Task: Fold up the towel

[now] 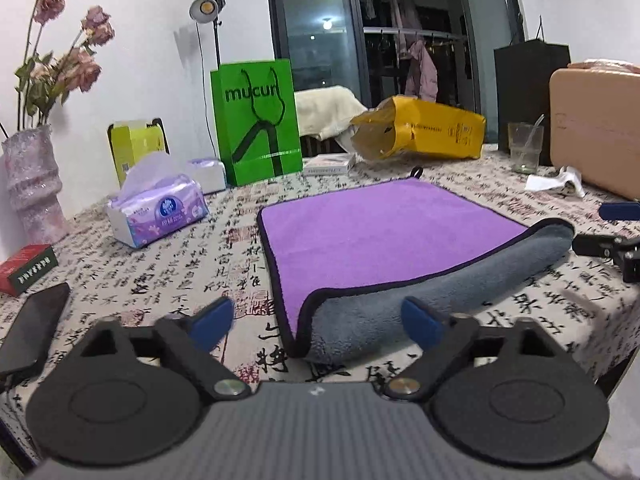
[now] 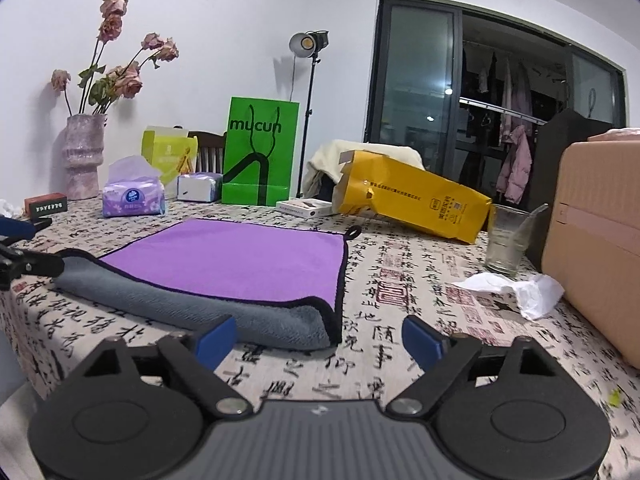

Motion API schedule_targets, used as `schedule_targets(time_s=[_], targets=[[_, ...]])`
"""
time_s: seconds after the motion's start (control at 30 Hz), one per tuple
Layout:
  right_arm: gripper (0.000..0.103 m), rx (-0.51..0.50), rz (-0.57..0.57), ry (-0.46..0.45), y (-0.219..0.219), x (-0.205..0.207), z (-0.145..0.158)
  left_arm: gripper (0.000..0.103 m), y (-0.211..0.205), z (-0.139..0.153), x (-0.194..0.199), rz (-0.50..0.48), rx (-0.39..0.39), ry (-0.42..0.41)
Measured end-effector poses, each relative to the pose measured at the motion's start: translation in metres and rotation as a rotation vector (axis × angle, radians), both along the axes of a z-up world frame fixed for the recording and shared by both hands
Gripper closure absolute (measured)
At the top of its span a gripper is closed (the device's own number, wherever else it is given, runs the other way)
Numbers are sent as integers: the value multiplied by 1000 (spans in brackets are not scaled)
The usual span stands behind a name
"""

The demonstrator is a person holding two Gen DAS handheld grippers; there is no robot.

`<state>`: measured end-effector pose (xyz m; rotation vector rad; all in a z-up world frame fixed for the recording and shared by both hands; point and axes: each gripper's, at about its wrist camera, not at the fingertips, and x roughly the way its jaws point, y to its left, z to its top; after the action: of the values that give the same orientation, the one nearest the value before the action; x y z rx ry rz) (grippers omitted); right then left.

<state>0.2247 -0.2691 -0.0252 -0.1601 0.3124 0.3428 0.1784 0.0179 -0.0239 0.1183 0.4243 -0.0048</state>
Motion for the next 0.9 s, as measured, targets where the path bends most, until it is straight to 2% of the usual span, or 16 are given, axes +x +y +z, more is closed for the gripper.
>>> schedule_targets(time_s=[0.07, 0.13, 0.23, 0.27, 0.3, 0.37, 0.47, 0.63, 0.7, 0.73, 0.77, 0.8, 0.83, 0.9], targets=[[23, -2, 19, 14, 2, 11, 0, 33, 4, -2, 9, -6, -19, 22], [29, -3, 37, 29, 4, 21, -1, 36, 7, -3, 15, -14, -45, 39], [30, 4, 61, 42, 4, 35, 1, 49, 10, -3, 22, -39, -71, 59], [30, 5, 70, 45, 4, 39, 1, 57, 10, -4, 24, -47, -79, 69], [34, 5, 76, 50, 4, 43, 1, 64, 11, -5, 26, -59, -88, 85], [42, 13, 94, 72, 5, 51, 1, 69, 12, -7, 29, -75, -101, 111], [48, 23, 115, 110, 4, 60, -1, 70, 13, -8, 27, -90, -103, 117], [69, 24, 152, 176, 3, 69, -6, 70, 19, -8, 30, -120, -116, 141], [72, 24, 164, 193, 2, 71, -7, 70, 20, -7, 31, -128, -122, 152], [75, 22, 170, 198, 2, 72, -7, 75, 21, -6, 32, -131, -119, 156], [78, 17, 174, 204, 2, 73, -6, 91, 21, -5, 32, -132, -118, 156], [87, 11, 176, 207, 2, 73, -6, 97, 20, -4, 32, -134, -111, 155], [94, 2, 176, 208, 3, 75, -5, 97, 19, -3, 31, -132, -103, 153], [95, -15, 180, 209, 4, 75, -3, 97, 17, -3, 31, -132, -86, 152]])
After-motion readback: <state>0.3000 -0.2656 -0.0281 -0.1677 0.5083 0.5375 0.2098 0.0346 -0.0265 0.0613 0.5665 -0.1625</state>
